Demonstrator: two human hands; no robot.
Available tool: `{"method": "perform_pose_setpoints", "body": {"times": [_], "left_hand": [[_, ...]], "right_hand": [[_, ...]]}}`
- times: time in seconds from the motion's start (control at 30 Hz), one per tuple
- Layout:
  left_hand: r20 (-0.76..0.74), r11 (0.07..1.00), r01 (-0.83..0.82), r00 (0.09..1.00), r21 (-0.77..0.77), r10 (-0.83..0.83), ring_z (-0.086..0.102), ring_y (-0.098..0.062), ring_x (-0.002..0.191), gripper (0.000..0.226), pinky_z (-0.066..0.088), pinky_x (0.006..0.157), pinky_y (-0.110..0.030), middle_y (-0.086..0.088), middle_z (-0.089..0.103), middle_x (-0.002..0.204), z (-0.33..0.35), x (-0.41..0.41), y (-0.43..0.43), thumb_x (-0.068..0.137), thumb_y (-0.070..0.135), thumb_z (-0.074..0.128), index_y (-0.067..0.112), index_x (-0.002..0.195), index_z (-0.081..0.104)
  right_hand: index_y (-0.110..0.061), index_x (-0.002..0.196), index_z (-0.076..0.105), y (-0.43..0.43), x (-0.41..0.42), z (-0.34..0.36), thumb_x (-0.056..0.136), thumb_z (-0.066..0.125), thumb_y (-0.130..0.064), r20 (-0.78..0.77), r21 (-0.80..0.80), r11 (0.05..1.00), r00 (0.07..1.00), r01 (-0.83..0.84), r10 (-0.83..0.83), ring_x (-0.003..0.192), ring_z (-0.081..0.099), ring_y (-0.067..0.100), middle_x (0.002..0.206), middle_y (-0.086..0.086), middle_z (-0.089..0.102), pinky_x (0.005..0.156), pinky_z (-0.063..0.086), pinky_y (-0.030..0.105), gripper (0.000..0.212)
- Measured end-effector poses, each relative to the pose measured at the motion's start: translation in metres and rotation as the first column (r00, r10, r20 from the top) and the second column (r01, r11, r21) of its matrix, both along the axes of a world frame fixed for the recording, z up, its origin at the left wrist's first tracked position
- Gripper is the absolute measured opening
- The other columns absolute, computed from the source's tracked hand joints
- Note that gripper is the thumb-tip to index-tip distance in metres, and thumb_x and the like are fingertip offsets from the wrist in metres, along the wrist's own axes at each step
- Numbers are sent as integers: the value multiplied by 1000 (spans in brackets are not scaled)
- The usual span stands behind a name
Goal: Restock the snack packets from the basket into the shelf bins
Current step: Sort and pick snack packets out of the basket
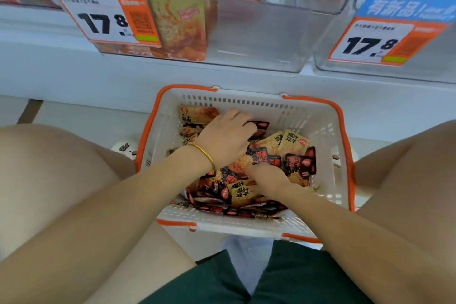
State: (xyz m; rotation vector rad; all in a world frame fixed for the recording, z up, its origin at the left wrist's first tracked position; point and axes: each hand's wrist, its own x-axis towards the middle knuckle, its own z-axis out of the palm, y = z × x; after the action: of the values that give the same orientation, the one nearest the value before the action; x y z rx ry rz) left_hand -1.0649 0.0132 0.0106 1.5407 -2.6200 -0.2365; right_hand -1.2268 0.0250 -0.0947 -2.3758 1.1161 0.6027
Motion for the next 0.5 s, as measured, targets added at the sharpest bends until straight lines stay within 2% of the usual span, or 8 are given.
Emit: {"method": "perform_pose_setpoints", "body": {"times": [0.07, 0.13, 0.2, 0.27, 0.33, 0.37, 0.43, 0.5], "left_hand": [[19, 1000, 11, 1000, 25, -11, 44, -34, 121, 29, 47, 90, -48, -13, 51, 132, -1, -2, 1, 88, 14, 56, 5, 116, 60], [73, 996, 8, 997, 88, -15, 35, -28, 129, 35, 39, 100, -41, -7, 40, 142, 0, -3, 1, 94, 22, 50, 10, 128, 53], [123, 990, -1, 992, 143, -17, 33, -24, 131, 41, 36, 102, -37, -3, 37, 144, 3, -2, -1, 97, 32, 46, 16, 134, 46], [93, 969, -50, 995, 241, 29, 41, -23, 125, 47, 40, 100, -37, -2, 43, 140, 5, 1, -3, 96, 41, 46, 20, 138, 41], [5, 922, -121, 992, 368, 128, 50, -21, 118, 51, 44, 95, -39, -3, 49, 135, 11, 4, -5, 94, 44, 48, 20, 138, 40], [-31, 911, -141, 986, 387, 165, 53, -21, 114, 49, 46, 92, -38, -3, 53, 129, 15, 5, -7, 94, 42, 51, 19, 136, 42], [-131, 926, -156, 969, 343, 211, 58, -21, 98, 33, 46, 78, -34, 1, 60, 104, 24, 6, -9, 92, 35, 56, 17, 119, 50], [-290, 937, -172, 920, 303, 263, 57, -22, 86, 16, 39, 66, -31, 8, 52, 80, 39, 8, -12, 90, 26, 60, 18, 99, 50]], "right_hand": [[-11, 97, 55, -1, -6, -6, 90, 54, -7, -11, -4, 999, 999, -35, 35, 94, 48, 24, 99, 7, 60, 72, 45, 36, 9], [-13, 94, 64, -5, -9, -9, 89, 53, -7, 3, 6, 999, 999, -32, 32, 100, 49, 24, 100, 4, 62, 79, 47, 35, 13], [-15, 89, 65, -17, -10, 2, 90, 55, -14, 127, 31, 999, 991, 37, -41, 93, 50, 22, 92, 0, 60, 78, 45, 33, 10], [-17, 88, 61, -35, -13, 27, 90, 57, -18, 257, 149, 975, 945, 166, -200, 86, 53, 19, 85, -5, 56, 71, 43, 29, 4], [-21, 84, 54, -51, -19, 61, 92, 57, -16, 381, 328, 907, 841, 264, -383, 78, 54, 15, 82, -8, 54, 67, 44, 25, 10], [-21, 82, 53, -55, -22, 79, 92, 56, -12, 444, 419, 861, 761, 290, -473, 73, 55, 12, 80, -6, 55, 64, 46, 24, 13], [-13, 84, 54, -60, -26, 108, 94, 53, -6, 541, 538, 788, 595, 299, -595, 66, 58, 6, 77, -3, 59, 60, 50, 22, 12], [-7, 89, 56, -60, -26, 127, 93, 54, -5, 590, 588, 748, 471, 306, -656, 67, 63, 5, 77, 0, 63, 61, 53, 23, 5]]}}
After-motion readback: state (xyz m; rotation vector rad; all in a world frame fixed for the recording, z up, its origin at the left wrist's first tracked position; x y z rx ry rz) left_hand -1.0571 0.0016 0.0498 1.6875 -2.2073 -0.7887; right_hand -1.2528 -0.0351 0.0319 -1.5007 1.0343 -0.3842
